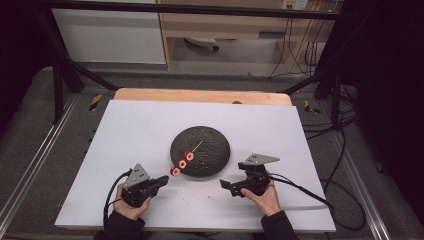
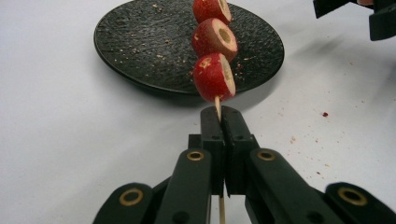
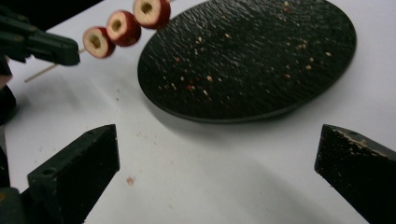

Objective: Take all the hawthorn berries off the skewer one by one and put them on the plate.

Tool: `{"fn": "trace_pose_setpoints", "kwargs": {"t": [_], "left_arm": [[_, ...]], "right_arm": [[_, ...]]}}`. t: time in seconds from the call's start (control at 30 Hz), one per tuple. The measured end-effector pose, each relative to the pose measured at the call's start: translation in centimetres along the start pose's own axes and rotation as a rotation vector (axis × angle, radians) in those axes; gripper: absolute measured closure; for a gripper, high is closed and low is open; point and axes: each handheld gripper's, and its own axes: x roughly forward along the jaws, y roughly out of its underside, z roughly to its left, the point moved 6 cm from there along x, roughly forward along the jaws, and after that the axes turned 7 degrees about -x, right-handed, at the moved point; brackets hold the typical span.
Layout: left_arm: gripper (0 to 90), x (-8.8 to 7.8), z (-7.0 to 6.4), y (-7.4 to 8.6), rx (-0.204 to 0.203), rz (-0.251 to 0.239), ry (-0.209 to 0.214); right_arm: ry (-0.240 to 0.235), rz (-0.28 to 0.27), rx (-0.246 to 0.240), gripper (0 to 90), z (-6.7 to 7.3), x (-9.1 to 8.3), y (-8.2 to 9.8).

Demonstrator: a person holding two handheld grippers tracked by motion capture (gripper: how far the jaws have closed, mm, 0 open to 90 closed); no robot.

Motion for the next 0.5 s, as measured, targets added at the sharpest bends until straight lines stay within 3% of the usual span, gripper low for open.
{"fn": "trace_pose_setpoints", "kwargs": {"t": [0.37, 0.5], "left_arm": [[88.3, 0.1, -0.3, 0.0, -0.002, 0.001, 0.009], [88.3, 0.1, -0.4, 0.0, 0.004, -0.003, 0.013]], "right_arm": [[-0.030, -0.041, 0.016, 4.0, 2.3, 3.1, -3.8], [-0.031, -0.044, 0.023, 5.7, 2.5, 4.0, -4.5]]}}
